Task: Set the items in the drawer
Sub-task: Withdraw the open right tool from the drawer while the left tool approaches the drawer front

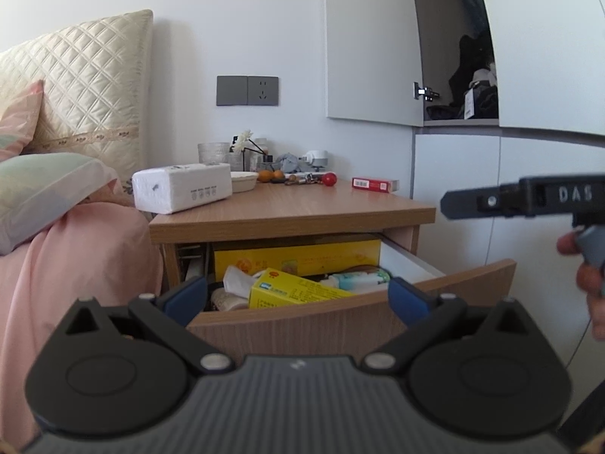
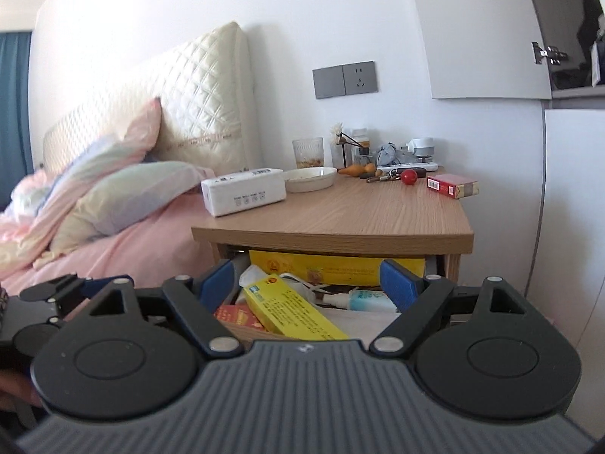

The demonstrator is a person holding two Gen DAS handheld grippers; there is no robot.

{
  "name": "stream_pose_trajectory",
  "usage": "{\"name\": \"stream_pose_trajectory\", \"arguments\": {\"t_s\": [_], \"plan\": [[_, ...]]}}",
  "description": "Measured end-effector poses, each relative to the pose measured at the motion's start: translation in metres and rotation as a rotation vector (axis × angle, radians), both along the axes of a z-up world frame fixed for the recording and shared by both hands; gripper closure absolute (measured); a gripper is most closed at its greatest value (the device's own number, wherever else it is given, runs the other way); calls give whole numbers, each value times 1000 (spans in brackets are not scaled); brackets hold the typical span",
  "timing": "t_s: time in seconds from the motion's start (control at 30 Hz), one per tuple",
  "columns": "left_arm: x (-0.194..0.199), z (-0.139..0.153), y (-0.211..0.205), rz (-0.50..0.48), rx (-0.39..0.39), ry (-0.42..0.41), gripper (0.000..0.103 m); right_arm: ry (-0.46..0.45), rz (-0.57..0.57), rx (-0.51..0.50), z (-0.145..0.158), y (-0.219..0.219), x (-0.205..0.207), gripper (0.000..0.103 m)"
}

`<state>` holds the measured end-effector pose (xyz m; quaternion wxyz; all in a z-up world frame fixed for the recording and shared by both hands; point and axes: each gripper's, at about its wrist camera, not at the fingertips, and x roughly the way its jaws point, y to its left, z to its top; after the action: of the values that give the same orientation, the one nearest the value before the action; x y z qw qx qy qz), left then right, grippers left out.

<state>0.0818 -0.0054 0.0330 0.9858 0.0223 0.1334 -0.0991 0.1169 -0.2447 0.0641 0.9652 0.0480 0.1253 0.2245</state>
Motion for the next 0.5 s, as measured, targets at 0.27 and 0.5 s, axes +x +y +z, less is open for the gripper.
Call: {"name": "stream_pose_trajectory", "arguments": {"t_s": [0.27, 0.5], "plan": [[-4, -1, 2, 16, -22, -8, 0, -49, -42, 28, -14, -3, -12, 17], [-7, 2, 2, 7, -25, -18, 0, -104, -93, -11, -23, -7, -26, 17]]}}
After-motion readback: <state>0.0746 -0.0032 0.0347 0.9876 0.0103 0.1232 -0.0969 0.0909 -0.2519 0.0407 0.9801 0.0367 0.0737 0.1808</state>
